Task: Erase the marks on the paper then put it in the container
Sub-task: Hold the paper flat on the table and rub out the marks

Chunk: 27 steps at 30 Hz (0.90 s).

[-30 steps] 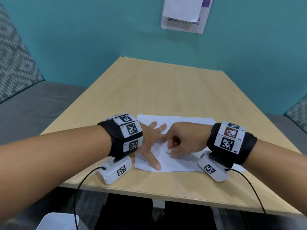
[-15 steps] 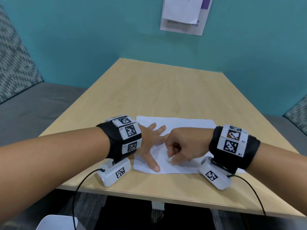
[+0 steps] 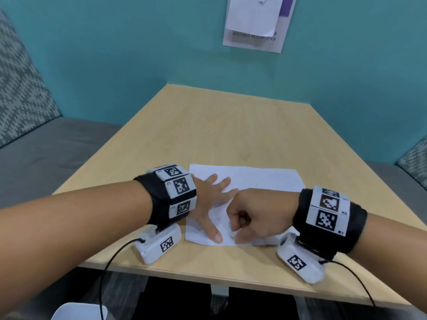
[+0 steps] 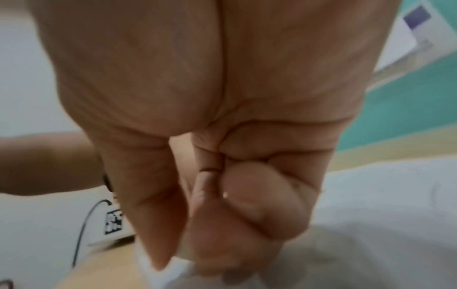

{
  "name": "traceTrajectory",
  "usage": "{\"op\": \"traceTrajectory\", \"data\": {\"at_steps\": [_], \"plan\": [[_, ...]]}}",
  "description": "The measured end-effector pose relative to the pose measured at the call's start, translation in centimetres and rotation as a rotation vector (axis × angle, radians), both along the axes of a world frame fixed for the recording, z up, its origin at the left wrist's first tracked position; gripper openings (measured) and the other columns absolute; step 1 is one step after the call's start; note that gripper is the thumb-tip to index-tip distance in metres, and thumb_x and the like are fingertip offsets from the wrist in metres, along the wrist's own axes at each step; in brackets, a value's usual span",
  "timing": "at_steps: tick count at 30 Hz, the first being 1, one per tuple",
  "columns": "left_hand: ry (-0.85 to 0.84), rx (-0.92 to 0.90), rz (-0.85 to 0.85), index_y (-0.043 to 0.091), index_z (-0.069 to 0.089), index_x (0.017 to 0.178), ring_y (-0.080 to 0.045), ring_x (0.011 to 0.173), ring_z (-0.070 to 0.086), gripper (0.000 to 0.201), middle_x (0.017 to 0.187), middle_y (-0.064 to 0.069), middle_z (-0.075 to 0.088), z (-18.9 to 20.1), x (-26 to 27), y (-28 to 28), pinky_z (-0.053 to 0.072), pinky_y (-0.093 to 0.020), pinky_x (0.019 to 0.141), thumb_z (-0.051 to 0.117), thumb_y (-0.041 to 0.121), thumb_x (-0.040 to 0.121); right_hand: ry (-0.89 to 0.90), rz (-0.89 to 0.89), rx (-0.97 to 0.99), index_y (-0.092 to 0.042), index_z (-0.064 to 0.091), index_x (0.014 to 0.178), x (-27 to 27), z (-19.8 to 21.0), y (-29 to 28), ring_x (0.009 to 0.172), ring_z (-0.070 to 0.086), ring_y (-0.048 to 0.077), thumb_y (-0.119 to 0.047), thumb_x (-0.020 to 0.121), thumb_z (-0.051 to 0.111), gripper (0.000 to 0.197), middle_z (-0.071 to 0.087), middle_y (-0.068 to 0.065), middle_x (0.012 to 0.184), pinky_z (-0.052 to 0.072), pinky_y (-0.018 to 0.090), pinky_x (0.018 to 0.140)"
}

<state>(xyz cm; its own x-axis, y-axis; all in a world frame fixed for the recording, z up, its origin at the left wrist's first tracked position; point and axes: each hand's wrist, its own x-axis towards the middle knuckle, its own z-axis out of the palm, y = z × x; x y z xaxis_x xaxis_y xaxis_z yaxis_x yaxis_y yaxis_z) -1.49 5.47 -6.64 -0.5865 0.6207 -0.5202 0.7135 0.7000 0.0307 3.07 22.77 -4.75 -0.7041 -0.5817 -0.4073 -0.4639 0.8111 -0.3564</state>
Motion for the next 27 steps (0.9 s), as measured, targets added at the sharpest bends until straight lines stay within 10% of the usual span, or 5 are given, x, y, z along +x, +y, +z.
{"op": "traceTrajectory", "data": {"at_steps": [10,27], "plan": [[-0.026,-0.002,0.000,0.055,-0.014,0.148,-0.031,0.149,-0.021,0.112,0.160,0.004,-0.029,0.2,0.0,-0.1,0.004,-0.072,0.111,0.067,0.073,0.073,0.087,-0.051,0.024,-0.022,0.064,0.075,-2.0,0.1,0.2,0.054,0.052,0.002,-0.028,0.081,0.073,0.013,0.060,-0.012,0.064,0.039,0.011,0.054],[0.004,-0.070,0.006,0.039,-0.019,0.152,-0.024,0.150,-0.019,0.120,0.161,0.008,-0.026,0.8,0.4,-0.1,0.004,-0.066,0.115,0.063,0.077,0.073,0.291,-0.322,-0.110,-0.015,0.066,0.077,-2.3,2.8,3.8,0.046,0.055,0.002,-0.025,0.086,0.069,0.013,0.062,-0.008,0.062,0.047,0.021,0.053]]}}
